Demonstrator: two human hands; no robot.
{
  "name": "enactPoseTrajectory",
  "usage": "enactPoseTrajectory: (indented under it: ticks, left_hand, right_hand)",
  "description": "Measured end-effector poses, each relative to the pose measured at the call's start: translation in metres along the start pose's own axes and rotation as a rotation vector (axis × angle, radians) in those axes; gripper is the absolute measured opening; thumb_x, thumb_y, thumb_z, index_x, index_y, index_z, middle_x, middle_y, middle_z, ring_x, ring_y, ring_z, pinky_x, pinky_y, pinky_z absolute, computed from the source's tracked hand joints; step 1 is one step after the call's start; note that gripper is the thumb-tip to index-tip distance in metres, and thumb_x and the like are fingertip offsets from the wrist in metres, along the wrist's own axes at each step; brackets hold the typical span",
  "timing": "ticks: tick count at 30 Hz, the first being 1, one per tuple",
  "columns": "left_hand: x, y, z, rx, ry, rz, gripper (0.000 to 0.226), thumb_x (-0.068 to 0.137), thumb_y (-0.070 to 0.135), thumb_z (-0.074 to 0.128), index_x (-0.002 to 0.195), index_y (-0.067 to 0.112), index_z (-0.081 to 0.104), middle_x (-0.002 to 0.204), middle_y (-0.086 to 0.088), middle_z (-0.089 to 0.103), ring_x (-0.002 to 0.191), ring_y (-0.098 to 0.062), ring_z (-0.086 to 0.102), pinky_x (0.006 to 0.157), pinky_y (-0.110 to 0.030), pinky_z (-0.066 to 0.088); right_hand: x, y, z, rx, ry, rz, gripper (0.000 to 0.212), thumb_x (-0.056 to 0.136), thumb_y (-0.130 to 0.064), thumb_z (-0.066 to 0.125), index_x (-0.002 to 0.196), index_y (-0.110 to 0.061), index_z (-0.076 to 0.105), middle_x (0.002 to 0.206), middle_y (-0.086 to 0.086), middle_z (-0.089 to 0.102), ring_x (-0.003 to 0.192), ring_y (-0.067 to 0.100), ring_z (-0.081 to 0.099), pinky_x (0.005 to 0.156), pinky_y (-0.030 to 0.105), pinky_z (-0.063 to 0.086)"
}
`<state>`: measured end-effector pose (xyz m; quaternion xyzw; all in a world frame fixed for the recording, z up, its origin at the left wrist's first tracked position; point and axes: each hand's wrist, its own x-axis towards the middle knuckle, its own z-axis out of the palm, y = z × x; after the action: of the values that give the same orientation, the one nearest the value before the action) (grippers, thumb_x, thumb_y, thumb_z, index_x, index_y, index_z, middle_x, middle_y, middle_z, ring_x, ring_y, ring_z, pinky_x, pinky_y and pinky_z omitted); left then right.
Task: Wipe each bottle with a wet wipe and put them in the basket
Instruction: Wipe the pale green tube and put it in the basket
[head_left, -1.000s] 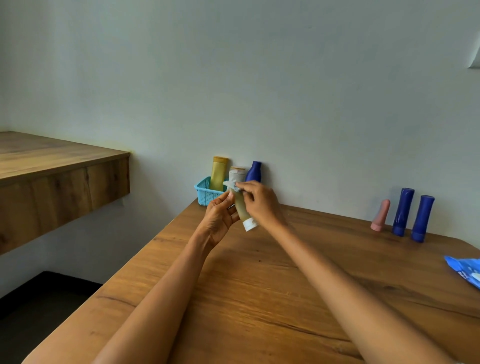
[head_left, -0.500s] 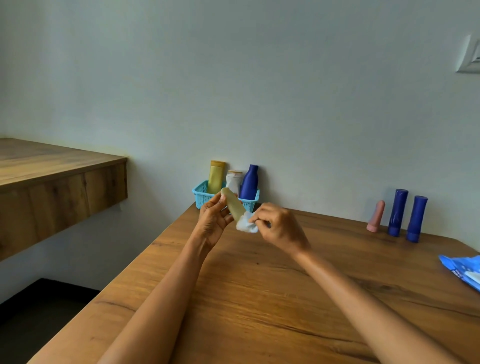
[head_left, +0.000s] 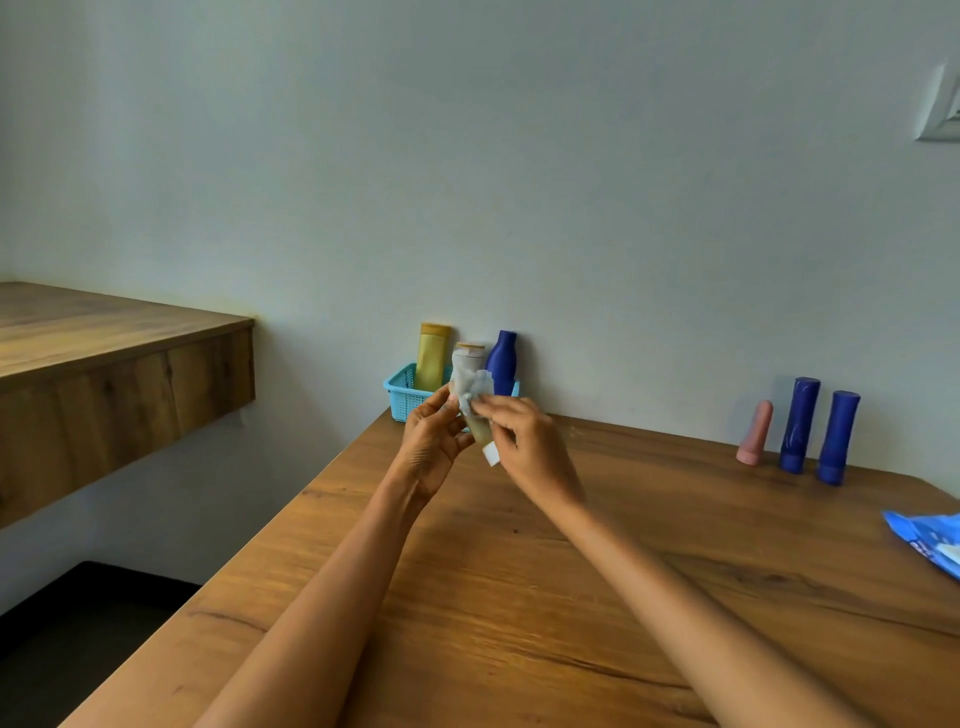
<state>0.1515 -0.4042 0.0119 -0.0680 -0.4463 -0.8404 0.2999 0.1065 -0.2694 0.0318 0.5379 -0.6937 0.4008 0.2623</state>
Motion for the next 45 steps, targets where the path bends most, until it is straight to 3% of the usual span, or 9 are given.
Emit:
enactPoseTrajectory:
  ticks: [8, 11, 14, 19, 24, 29, 35, 40, 45]
  left_hand:
    - [-0.003, -0.003, -0.002, 0.048, 0.011, -0.031, 0.025, 0.080, 0.013, 0.058, 0.105, 0.010, 0.063, 0.090, -0.006, 0.074, 0.081, -0.020, 0.071, 0.065, -0.032, 0.059]
    - [-0.004, -0.006, -0.003, 0.079, -0.042, -0.050, 0.027, 0.077, 0.012, 0.060, 0.104, 0.010, 0.065, 0.095, -0.009, 0.073, 0.088, -0.023, 0.070, 0.072, -0.035, 0.059]
    - [-0.003, -0.007, 0.000, 0.071, -0.089, -0.049, 0.030, 0.077, 0.014, 0.065, 0.107, 0.010, 0.066, 0.098, -0.009, 0.073, 0.089, -0.023, 0.071, 0.070, -0.033, 0.058]
    - [-0.003, -0.006, -0.002, 0.056, -0.045, -0.033, 0.031, 0.081, 0.017, 0.058, 0.112, 0.011, 0.062, 0.093, -0.006, 0.073, 0.086, -0.019, 0.071, 0.068, -0.031, 0.058]
    - [-0.005, -0.004, 0.002, 0.033, -0.014, -0.020, 0.030, 0.080, 0.017, 0.058, 0.110, 0.010, 0.062, 0.093, -0.007, 0.074, 0.082, -0.019, 0.071, 0.066, -0.032, 0.059]
    - [-0.007, -0.001, -0.003, 0.011, 0.052, -0.014, 0.026, 0.086, 0.013, 0.054, 0.111, 0.009, 0.060, 0.104, -0.011, 0.069, 0.089, -0.023, 0.070, 0.072, -0.035, 0.060]
    - [-0.010, -0.007, 0.005, 0.085, -0.054, -0.102, 0.038, 0.082, 0.018, 0.058, 0.119, 0.009, 0.059, 0.104, -0.011, 0.071, 0.094, -0.026, 0.069, 0.074, -0.037, 0.058]
    - [-0.008, -0.006, 0.011, 0.089, -0.082, -0.075, 0.030, 0.082, 0.018, 0.058, 0.111, 0.011, 0.064, 0.097, -0.007, 0.073, 0.089, -0.020, 0.070, 0.070, -0.032, 0.057]
    - [-0.008, -0.003, 0.014, 0.061, -0.099, -0.016, 0.028, 0.083, 0.016, 0.057, 0.109, 0.011, 0.065, 0.096, -0.008, 0.073, 0.087, -0.019, 0.071, 0.069, -0.032, 0.058]
  right_hand:
    - [-0.005, 0.011, -0.017, 0.076, 0.081, 0.123, 0.013, 0.084, 0.000, 0.060, 0.083, -0.006, 0.072, 0.089, 0.005, 0.070, 0.079, 0.010, 0.063, 0.068, 0.021, 0.053]
    - [0.016, 0.011, -0.016, 0.153, 0.157, 0.259, 0.010, 0.086, -0.012, 0.060, 0.087, -0.011, 0.069, 0.092, 0.003, 0.069, 0.081, 0.009, 0.061, 0.065, 0.012, 0.047]
    - [0.033, 0.013, -0.011, 0.074, -0.051, 0.318, 0.017, 0.085, -0.029, 0.064, 0.095, -0.014, 0.063, 0.099, 0.002, 0.064, 0.083, 0.011, 0.058, 0.063, 0.015, 0.042]
    - [0.031, 0.008, -0.006, 0.031, -0.146, 0.237, 0.030, 0.092, -0.013, 0.055, 0.121, -0.015, 0.060, 0.118, 0.007, 0.064, 0.102, 0.020, 0.061, 0.081, 0.023, 0.047]
    - [0.003, 0.011, -0.014, -0.064, -0.106, 0.075, 0.026, 0.087, -0.009, 0.060, 0.113, -0.009, 0.067, 0.110, 0.007, 0.067, 0.096, 0.017, 0.063, 0.081, 0.022, 0.049]
    - [-0.016, 0.018, -0.028, -0.028, -0.171, 0.046, 0.020, 0.080, -0.005, 0.068, 0.098, -0.008, 0.073, 0.096, 0.006, 0.070, 0.081, 0.001, 0.056, 0.068, 0.000, 0.040]
    - [0.026, 0.011, -0.027, 0.150, 0.128, 0.301, 0.023, 0.086, -0.003, 0.059, 0.106, -0.008, 0.069, 0.105, 0.008, 0.069, 0.089, 0.012, 0.062, 0.068, 0.000, 0.042]
    - [0.035, 0.002, -0.009, 0.002, -0.148, 0.242, 0.032, 0.093, -0.005, 0.047, 0.119, -0.014, 0.063, 0.118, 0.011, 0.063, 0.104, 0.023, 0.059, 0.081, 0.020, 0.041]
    - [0.004, -0.010, -0.011, -0.114, 0.043, 0.082, 0.032, 0.092, -0.006, 0.051, 0.122, -0.015, 0.061, 0.103, 0.012, 0.065, 0.089, 0.021, 0.060, 0.073, 0.020, 0.044]
